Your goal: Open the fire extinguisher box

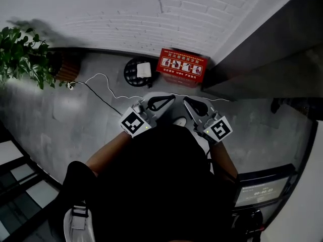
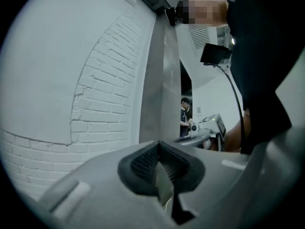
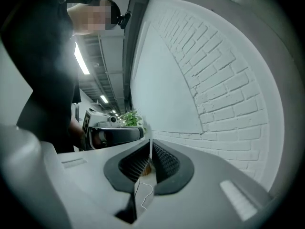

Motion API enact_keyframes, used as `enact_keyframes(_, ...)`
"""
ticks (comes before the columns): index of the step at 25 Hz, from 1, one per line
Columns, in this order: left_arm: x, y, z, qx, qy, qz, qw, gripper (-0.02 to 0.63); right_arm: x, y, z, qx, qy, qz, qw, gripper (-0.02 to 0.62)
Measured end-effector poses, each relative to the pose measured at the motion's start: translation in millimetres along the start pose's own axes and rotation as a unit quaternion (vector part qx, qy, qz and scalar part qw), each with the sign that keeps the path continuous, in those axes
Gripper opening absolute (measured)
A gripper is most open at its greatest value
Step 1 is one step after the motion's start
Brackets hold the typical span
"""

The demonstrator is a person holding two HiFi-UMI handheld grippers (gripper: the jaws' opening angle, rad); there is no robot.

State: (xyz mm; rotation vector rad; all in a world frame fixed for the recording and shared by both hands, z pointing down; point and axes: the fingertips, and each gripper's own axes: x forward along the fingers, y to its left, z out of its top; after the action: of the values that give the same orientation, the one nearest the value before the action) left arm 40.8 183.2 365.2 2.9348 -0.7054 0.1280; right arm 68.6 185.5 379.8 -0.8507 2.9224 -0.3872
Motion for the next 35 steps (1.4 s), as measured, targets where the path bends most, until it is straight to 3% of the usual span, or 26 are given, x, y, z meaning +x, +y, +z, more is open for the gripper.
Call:
enact_keyframes(6,2,11,-1,0.002,0.0,-0.001,1.0,0.003,13,-8,0,0.006,0.0,0.005,1.0,0.011)
enact_keyframes(12,3,52,-2,-0.011,-0.007,-0.016,0.9998,0.003,47,-29,-2,0.002,0.012,-0.011,1.0,0.011)
enact_keyframes(21,-3,143,4,-0.018,-0.028,-0.071,0.9969,0.003,125,-68,8,0.01,0.032,-0.064,0.997,0.011)
enact_keyframes(27,-16,194,-3,-0.044,-0.03,-0.098,0.9937,0.003,168,-92,11,0.023,0.04,-0.105,0.993,0.011)
enact_keyframes(35,-11,220,-19,-0.062,-0.024,-0.116,0.9911,0.003,175,-122,-2,0.057,0.037,-0.16,0.985,0.011)
